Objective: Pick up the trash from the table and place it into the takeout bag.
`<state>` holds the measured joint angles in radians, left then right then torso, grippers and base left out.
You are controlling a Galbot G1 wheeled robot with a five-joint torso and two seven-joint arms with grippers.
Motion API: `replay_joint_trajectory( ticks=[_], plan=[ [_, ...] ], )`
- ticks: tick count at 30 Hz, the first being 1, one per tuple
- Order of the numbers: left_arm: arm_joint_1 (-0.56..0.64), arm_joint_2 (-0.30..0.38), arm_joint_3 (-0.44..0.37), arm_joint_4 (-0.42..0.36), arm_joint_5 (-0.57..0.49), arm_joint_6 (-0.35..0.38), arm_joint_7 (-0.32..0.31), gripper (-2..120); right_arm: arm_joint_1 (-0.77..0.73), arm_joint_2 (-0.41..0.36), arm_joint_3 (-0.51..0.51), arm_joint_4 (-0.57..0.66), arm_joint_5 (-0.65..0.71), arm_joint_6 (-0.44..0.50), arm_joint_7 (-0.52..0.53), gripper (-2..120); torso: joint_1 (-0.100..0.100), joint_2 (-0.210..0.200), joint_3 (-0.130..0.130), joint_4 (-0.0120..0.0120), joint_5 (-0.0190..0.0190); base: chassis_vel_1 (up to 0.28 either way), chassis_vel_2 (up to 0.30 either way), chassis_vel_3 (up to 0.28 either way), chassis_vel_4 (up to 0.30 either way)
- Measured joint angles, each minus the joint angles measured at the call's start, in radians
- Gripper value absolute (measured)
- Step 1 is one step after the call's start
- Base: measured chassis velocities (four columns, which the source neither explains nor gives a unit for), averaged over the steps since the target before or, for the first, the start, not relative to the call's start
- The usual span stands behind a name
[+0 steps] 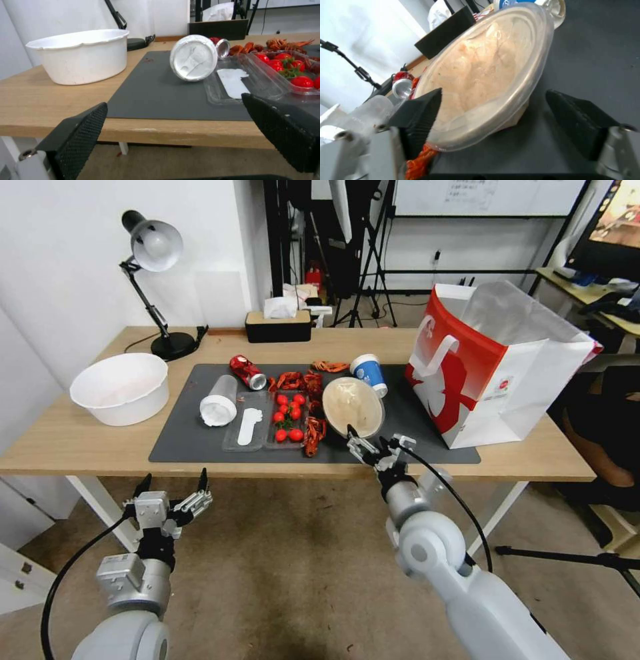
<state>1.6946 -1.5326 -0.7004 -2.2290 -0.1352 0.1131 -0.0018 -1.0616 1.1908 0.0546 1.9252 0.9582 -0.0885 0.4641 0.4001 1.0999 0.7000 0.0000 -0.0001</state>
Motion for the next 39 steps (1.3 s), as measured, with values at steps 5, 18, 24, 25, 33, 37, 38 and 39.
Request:
replay_joint_trajectory(
  ticks=[5,18,24,25,33,37,38,39],
  plan=[
    [0.000,0.000,0.000,0.005,0.001,-0.004,0.000,100,0.002,0.006,0.000,-0.001,0.002,-0.001,0.006,68,0.000,0.000,0.000,0.0000,0.0000,0.000,0.000,0.000,0.000],
    [0.002,0.001,0.003,0.009,0.003,-0.014,0.000,100,-0.021,0.008,0.015,0.016,-0.007,-0.006,0.019,26,0.000,0.000,0.000,0.0000,0.0001,0.000,0.000,0.000,0.000],
    [0.004,0.001,0.003,0.009,0.003,-0.016,0.000,100,-0.029,0.008,0.022,0.022,-0.010,-0.006,0.020,10,0.000,0.000,0.000,0.0000,0.0000,0.000,0.000,0.000,0.000],
    [0.004,0.001,0.003,0.009,0.003,-0.016,-0.001,100,-0.032,0.008,0.026,0.026,-0.011,-0.006,0.020,4,0.000,0.000,0.000,0.0000,0.0001,0.000,0.000,0.000,0.000],
    [0.004,-0.001,0.008,0.009,0.006,-0.018,-0.001,100,-0.050,-0.008,0.075,0.106,-0.014,0.006,-0.006,2,0.000,0.000,0.000,0.0000,0.0001,0.000,0.000,0.000,0.000],
    [0.004,-0.001,0.009,0.008,0.008,-0.018,-0.001,100,-0.049,-0.027,0.118,0.174,-0.016,0.007,-0.029,2,0.000,0.000,0.000,0.0000,0.0002,0.000,0.000,0.000,0.000],
    [0.004,-0.001,0.009,0.008,0.008,-0.018,-0.001,100,-0.048,-0.030,0.126,0.183,-0.016,0.007,-0.032,2,0.000,0.000,0.000,0.0000,0.0002,0.000,0.000,0.000,0.000],
    [0.005,-0.001,0.010,0.007,0.009,-0.019,-0.001,100,-0.040,-0.055,0.177,0.235,-0.015,0.007,-0.059,2,0.000,0.000,0.000,-0.0001,0.0002,0.000,0.000,0.000,0.000]
  ],
)
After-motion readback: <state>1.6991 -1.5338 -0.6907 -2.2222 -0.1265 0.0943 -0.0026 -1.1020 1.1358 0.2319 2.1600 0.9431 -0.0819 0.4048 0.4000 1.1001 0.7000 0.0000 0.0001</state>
